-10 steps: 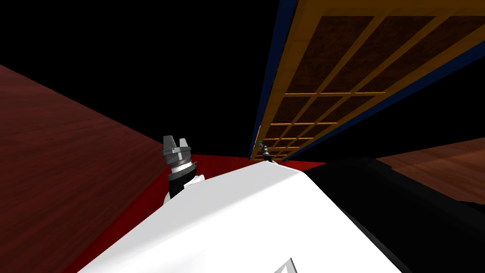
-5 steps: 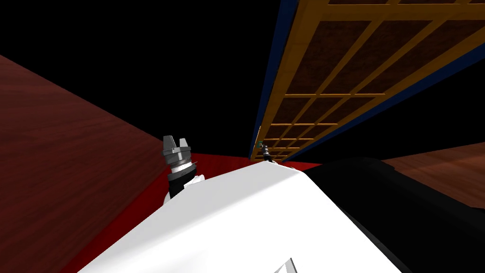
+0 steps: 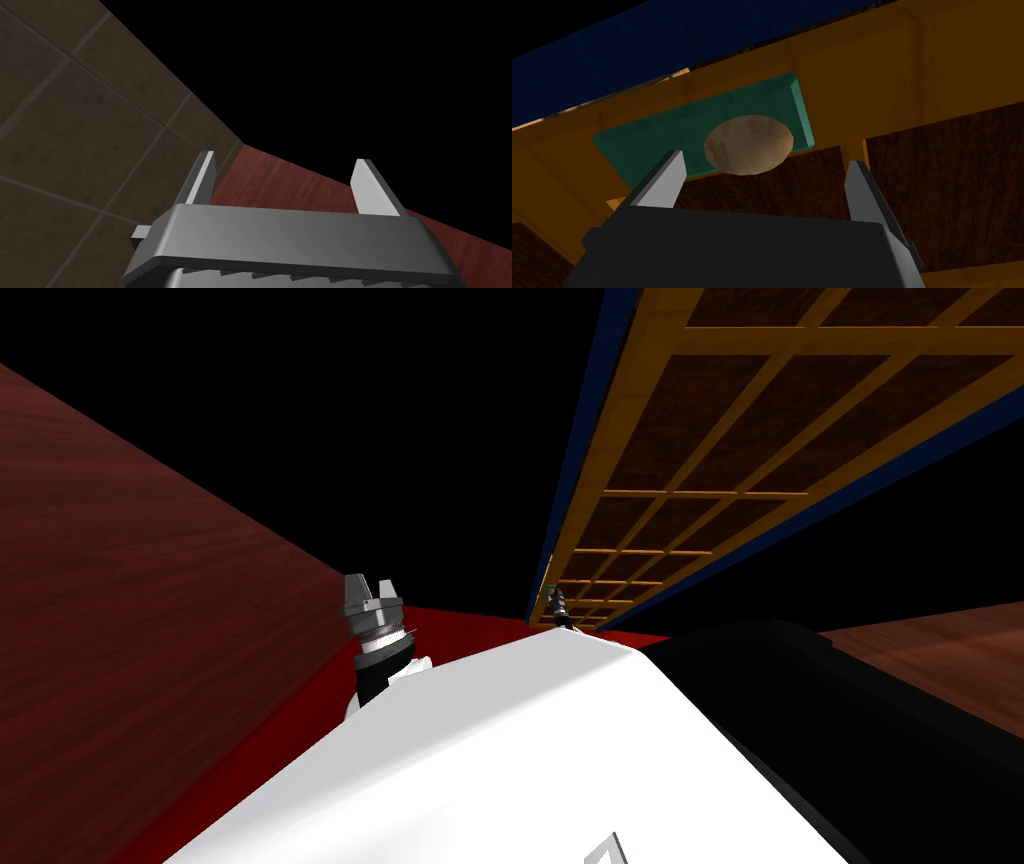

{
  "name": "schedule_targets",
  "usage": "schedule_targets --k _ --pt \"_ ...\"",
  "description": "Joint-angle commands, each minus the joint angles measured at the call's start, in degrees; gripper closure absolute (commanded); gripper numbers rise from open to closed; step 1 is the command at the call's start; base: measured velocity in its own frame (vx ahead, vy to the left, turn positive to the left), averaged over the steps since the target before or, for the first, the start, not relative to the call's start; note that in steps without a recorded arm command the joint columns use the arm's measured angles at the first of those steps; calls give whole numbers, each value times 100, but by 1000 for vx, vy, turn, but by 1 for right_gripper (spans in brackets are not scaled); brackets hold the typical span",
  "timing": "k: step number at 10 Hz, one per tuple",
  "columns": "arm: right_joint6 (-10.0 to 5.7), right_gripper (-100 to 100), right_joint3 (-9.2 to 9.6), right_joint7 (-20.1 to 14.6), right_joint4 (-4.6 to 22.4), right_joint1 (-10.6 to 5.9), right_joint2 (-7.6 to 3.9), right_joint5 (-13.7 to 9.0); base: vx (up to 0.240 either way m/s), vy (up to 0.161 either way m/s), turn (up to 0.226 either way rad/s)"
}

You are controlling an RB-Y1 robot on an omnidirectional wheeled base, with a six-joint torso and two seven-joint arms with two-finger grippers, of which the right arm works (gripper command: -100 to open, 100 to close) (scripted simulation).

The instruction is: Pull the door open

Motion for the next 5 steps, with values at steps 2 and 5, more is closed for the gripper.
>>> schedule_targets --k 2,5 --pt "2 -100 49 -398 -2 -23 31 -131 -40 -11 19" --pt "19 -100 116 -842 -47 -34 75 -313 -46 -10 34"
